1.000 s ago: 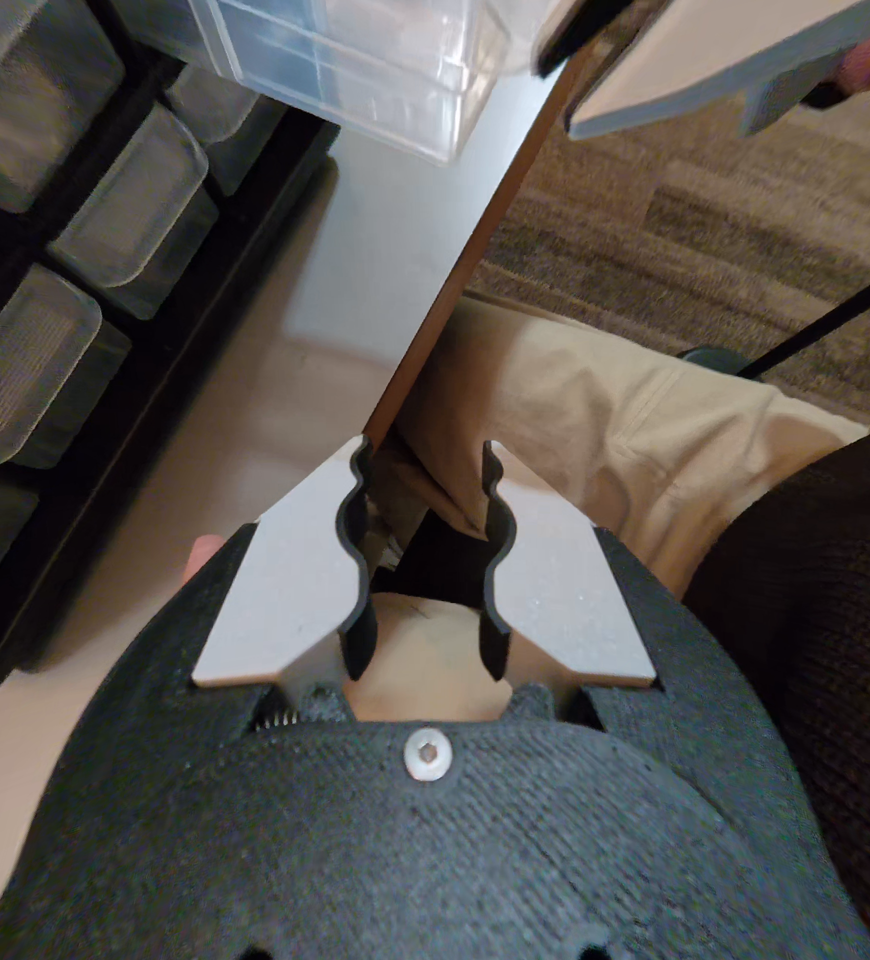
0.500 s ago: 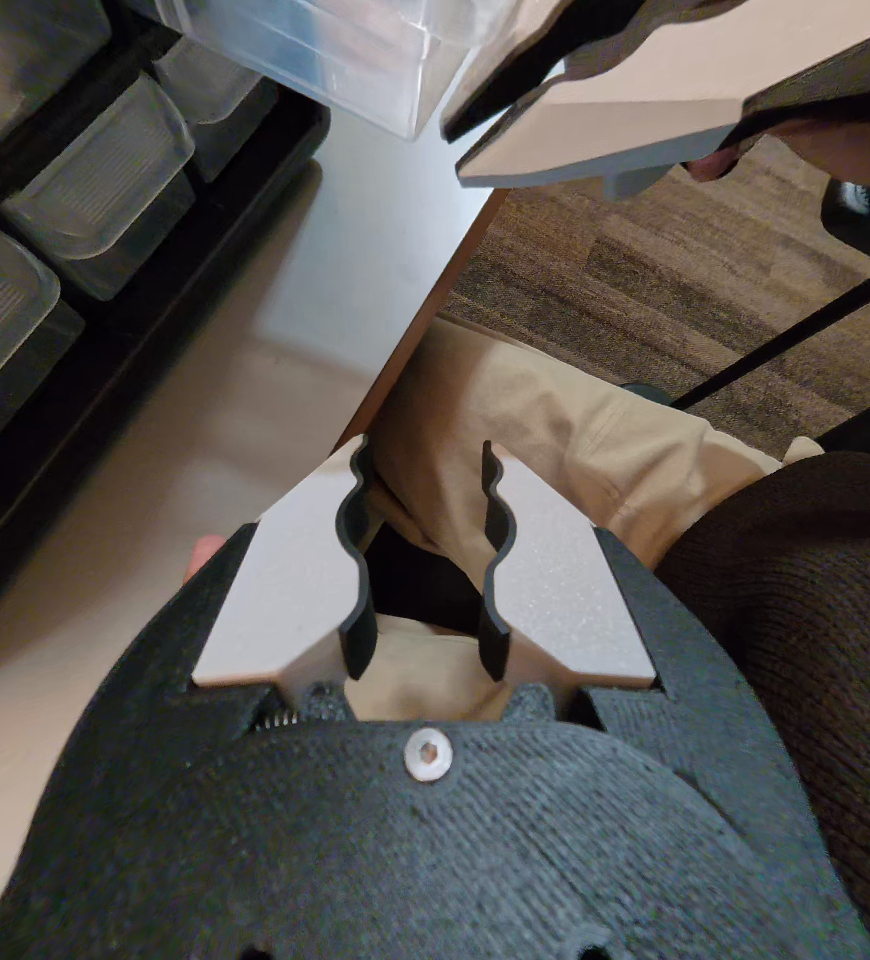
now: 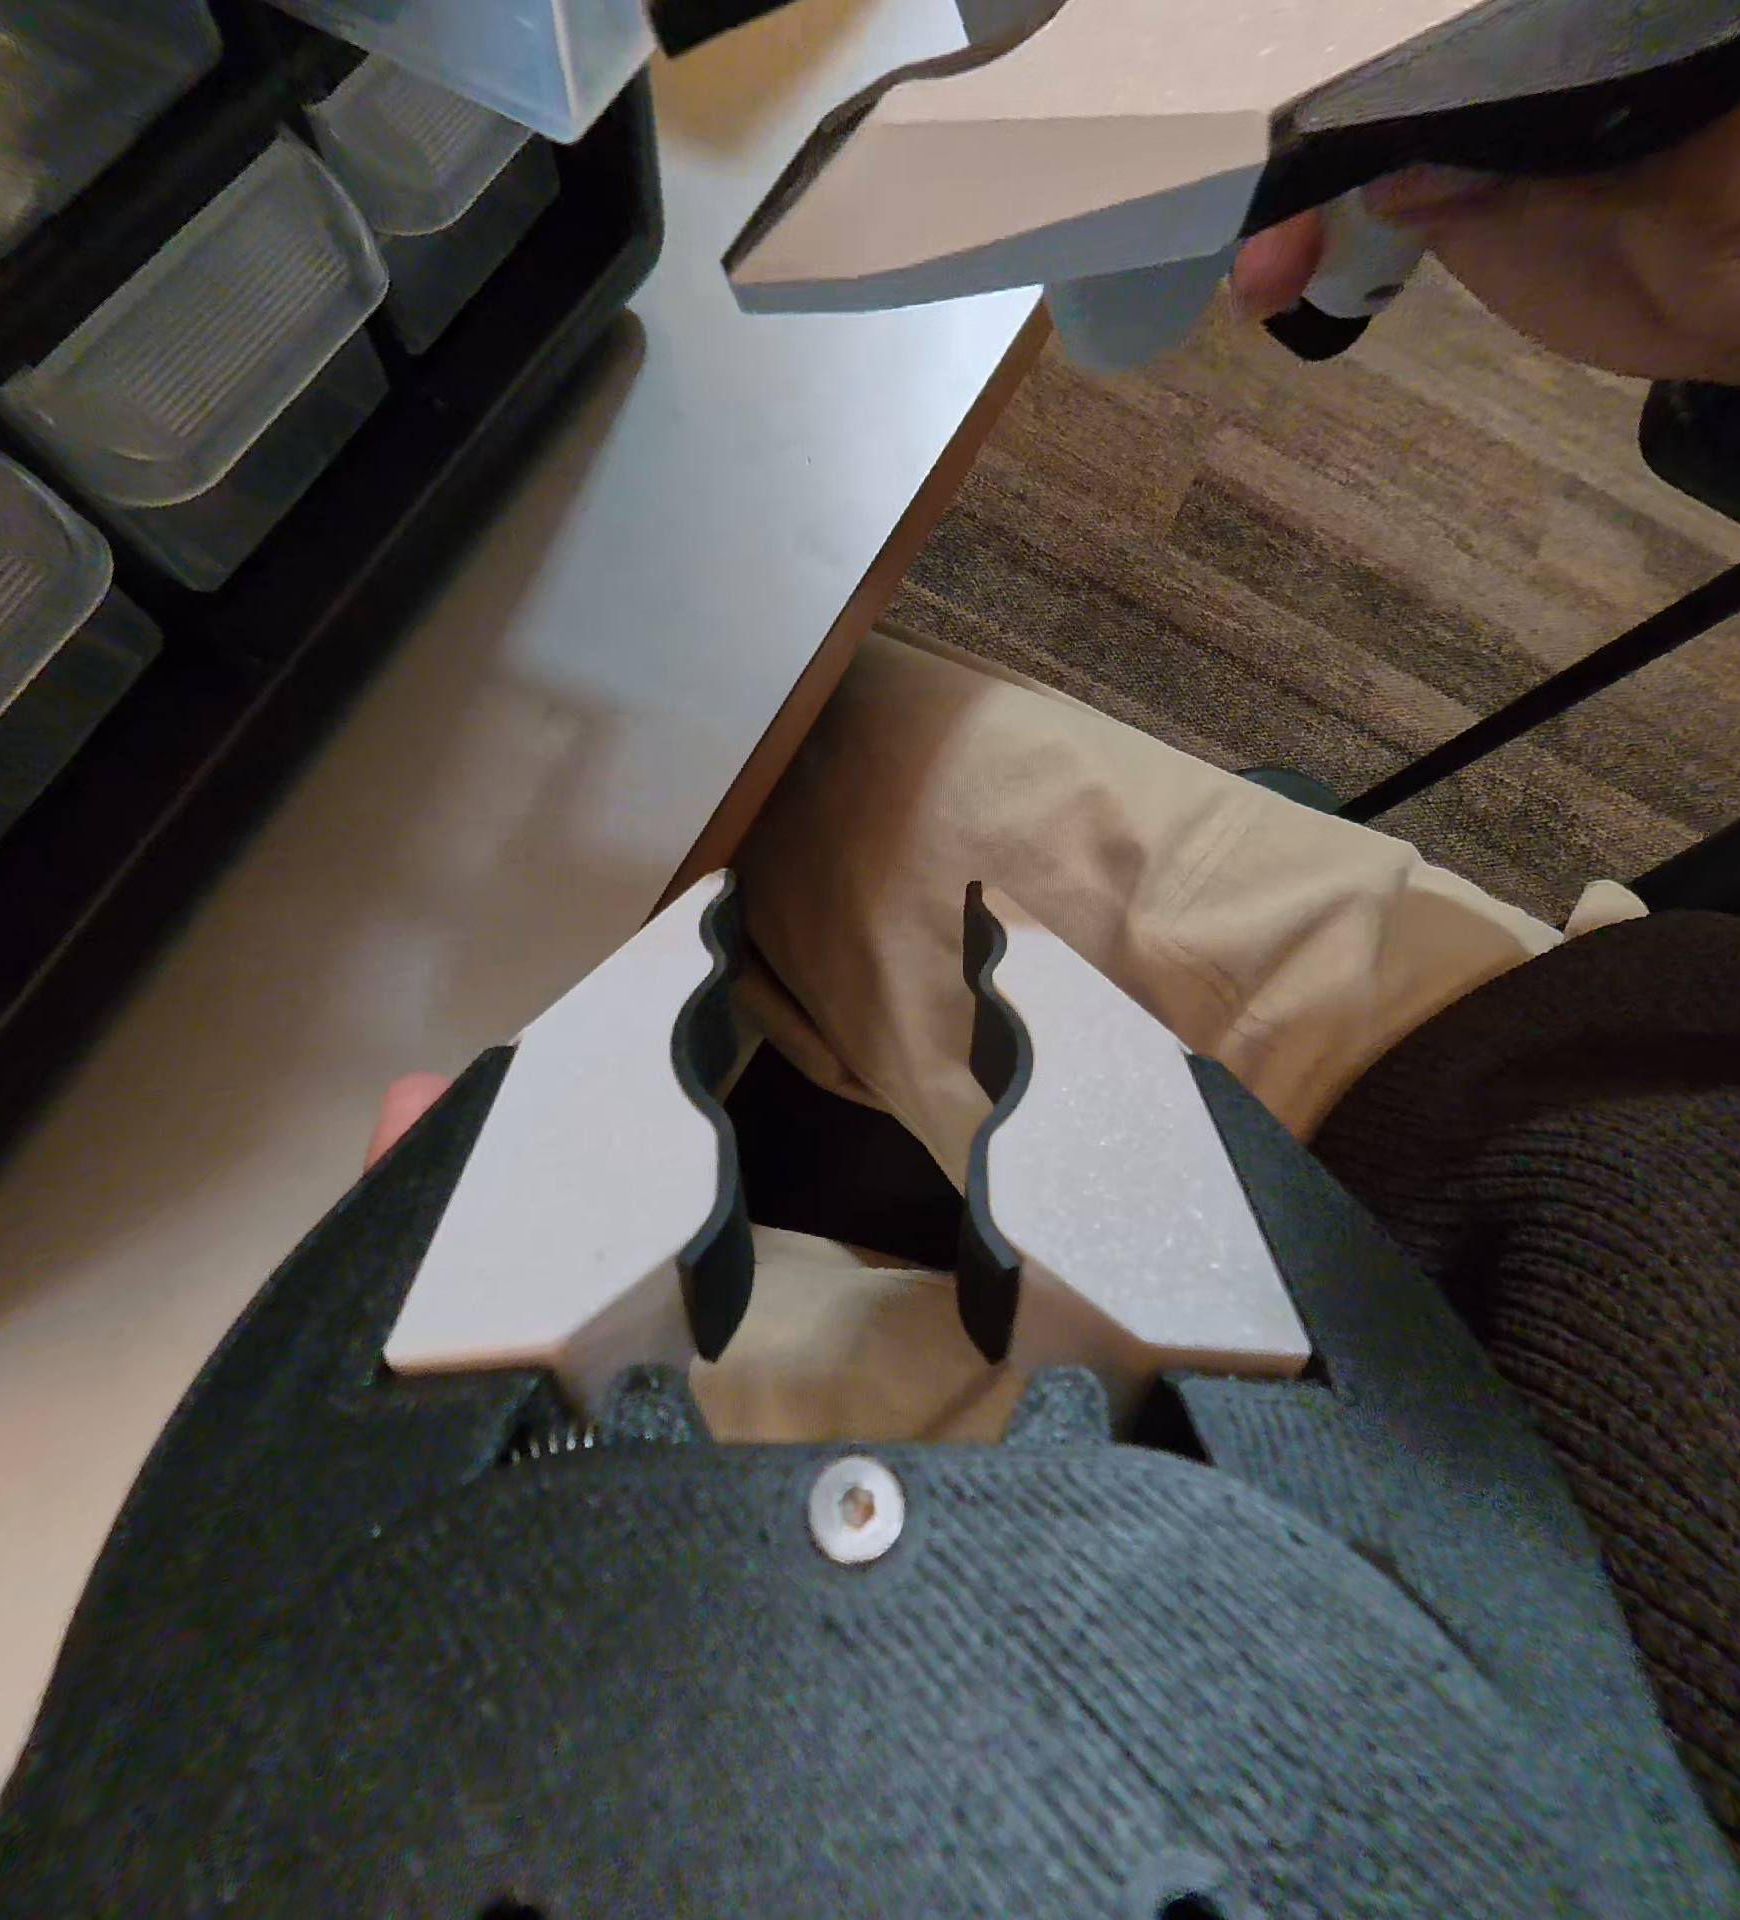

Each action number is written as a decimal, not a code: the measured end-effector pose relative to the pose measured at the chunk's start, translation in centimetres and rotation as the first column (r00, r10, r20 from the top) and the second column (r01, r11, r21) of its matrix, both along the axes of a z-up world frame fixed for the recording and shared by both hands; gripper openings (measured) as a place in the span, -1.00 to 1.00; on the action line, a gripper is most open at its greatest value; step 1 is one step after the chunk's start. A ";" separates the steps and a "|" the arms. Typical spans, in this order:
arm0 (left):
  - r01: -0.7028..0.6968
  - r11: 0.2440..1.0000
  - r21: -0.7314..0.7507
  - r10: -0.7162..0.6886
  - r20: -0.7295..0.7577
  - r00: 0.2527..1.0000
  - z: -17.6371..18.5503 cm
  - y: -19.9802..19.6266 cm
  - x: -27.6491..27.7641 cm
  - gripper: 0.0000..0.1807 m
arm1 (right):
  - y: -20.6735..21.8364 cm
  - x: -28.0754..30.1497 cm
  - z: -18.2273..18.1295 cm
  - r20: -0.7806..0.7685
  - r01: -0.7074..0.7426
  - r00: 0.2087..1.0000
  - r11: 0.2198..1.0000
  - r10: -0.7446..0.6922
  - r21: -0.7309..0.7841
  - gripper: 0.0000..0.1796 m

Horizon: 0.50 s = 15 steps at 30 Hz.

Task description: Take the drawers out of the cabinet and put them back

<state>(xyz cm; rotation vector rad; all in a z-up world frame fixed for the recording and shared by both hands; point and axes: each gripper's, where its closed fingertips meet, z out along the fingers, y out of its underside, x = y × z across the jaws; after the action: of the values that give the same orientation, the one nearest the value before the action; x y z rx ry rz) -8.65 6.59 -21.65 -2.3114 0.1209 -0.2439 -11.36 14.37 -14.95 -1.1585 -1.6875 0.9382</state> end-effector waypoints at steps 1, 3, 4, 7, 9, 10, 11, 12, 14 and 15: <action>0.000 1.000 0.001 0.000 0.000 1.000 0.0 0.0 0.0 -0.57 | 0.0 -0.2 0.0 -0.001 0.001 1.000 1.000 -0.001 0.000 -0.66; -0.001 1.000 0.002 0.001 0.002 1.000 0.1 0.0 0.0 -0.57 | 0.1 -0.7 0.0 -0.003 0.003 1.000 1.000 -0.003 -0.001 -0.62; -0.001 1.000 0.002 0.001 0.003 1.000 0.1 0.0 0.0 -0.58 | 0.1 -1.0 -0.1 -0.004 0.006 1.000 1.000 -0.006 -0.001 -0.60; -0.002 1.000 0.004 0.002 0.005 1.000 0.1 0.0 -0.1 -0.58 | 0.4 -1.7 -0.1 -0.007 0.021 1.000 1.000 -0.021 0.003 -0.47; -0.002 1.000 0.005 0.002 0.005 1.000 0.1 0.0 -0.1 -0.58 | 0.8 -2.2 -0.1 -0.013 0.044 0.999 0.999 -0.044 0.006 -0.35; -0.003 1.000 0.005 0.003 0.005 1.000 0.1 0.0 -0.1 -0.58 | 1.1 -2.4 -0.1 -0.018 0.060 0.998 0.998 -0.060 0.005 -0.29; -0.003 1.000 0.006 0.003 0.006 1.000 0.1 0.0 -0.1 -0.57 | 1.3 -2.6 0.0 -0.025 0.078 0.997 0.997 -0.078 0.002 -0.22; -0.003 1.000 0.005 0.003 0.007 1.000 0.1 0.0 -0.1 -0.57 | 1.6 -2.8 0.1 -0.031 0.090 0.995 0.996 -0.090 -0.003 -0.26; -0.004 1.000 0.005 0.003 0.007 1.000 0.0 0.0 -0.2 -0.57 | 1.7 -2.9 0.2 -0.041 0.095 0.995 0.995 -0.096 -0.020 -0.34; -0.003 1.000 0.003 0.003 0.007 1.000 0.0 0.0 -0.2 -0.58 | 1.7 -2.9 0.3 -0.043 0.094 0.995 0.995 -0.095 -0.030 -0.35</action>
<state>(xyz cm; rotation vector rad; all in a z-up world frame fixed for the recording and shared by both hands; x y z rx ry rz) -8.84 6.55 -21.66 -2.3073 0.1137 -0.2499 -14.30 16.10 -14.66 -1.2161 -1.5749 0.9244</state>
